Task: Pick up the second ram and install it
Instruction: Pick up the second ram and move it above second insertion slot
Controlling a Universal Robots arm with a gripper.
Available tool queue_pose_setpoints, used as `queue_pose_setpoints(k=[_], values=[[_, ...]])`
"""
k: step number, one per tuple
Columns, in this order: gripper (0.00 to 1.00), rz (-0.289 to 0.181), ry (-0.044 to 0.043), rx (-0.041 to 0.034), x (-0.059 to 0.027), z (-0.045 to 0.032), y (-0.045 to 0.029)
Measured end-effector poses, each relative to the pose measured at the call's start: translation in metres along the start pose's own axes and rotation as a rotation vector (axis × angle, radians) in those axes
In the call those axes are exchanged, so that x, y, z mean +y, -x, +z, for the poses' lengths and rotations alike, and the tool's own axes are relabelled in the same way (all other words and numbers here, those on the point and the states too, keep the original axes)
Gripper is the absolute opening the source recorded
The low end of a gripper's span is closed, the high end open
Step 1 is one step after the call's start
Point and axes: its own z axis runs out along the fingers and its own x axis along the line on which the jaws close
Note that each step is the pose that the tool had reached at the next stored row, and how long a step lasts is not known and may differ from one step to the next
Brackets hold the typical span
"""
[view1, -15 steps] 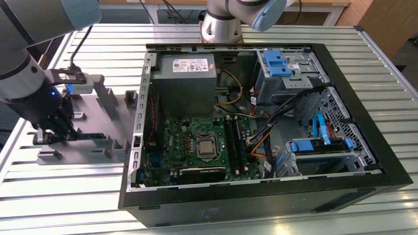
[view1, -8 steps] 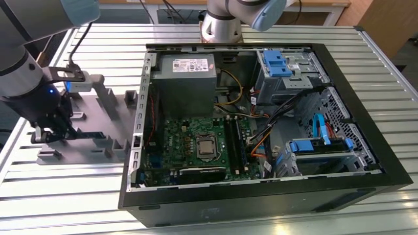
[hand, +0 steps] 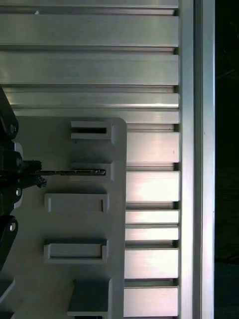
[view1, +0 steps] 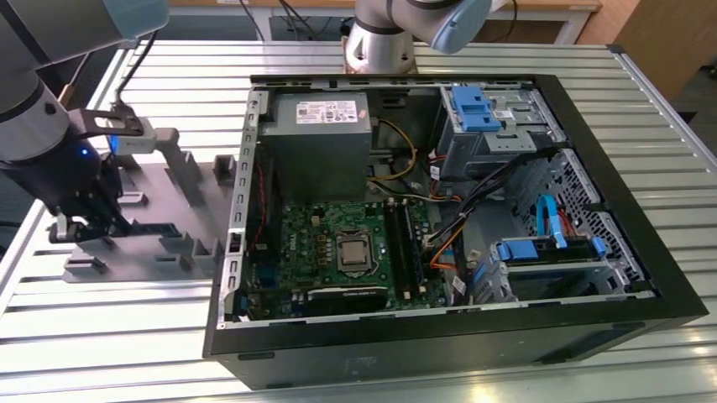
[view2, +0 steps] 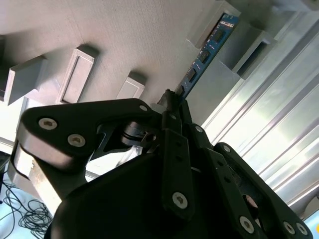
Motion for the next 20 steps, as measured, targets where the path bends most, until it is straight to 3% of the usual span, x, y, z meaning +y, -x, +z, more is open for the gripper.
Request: queue_pose_setpoints(k=[20], values=[[0.14, 0.0, 0.0, -0.0028, 0.0, -0.009, 0.0001]])
